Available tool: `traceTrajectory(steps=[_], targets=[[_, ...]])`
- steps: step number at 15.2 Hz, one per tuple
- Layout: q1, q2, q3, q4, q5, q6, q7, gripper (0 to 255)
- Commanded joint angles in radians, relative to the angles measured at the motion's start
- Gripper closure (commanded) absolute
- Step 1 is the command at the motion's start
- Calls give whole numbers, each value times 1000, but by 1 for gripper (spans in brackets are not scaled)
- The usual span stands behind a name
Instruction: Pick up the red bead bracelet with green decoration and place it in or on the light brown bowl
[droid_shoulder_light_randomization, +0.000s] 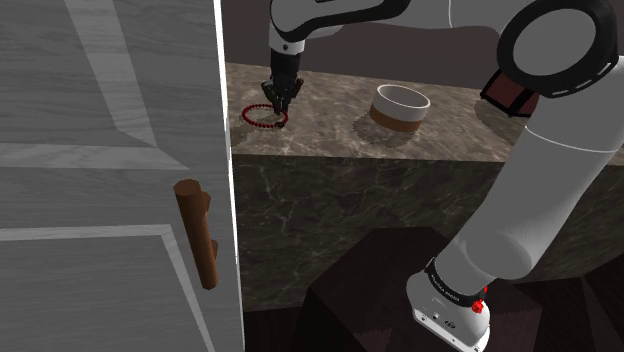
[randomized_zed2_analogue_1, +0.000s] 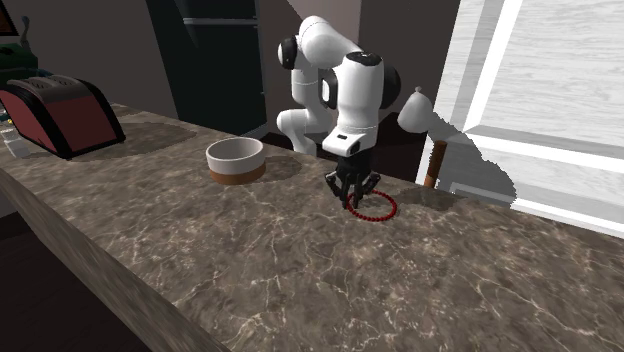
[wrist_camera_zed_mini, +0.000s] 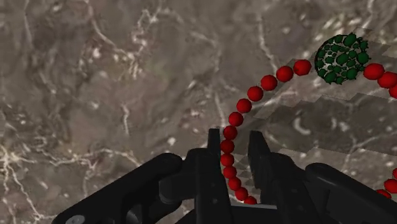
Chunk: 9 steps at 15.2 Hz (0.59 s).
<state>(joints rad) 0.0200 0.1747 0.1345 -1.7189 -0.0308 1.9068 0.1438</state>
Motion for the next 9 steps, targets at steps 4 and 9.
traceTrajectory(steps=[4, 9], targets=[[-2, 16, -3, 6, -8, -4, 0, 255], [-4, 2, -3, 14, -6, -25, -2, 255]])
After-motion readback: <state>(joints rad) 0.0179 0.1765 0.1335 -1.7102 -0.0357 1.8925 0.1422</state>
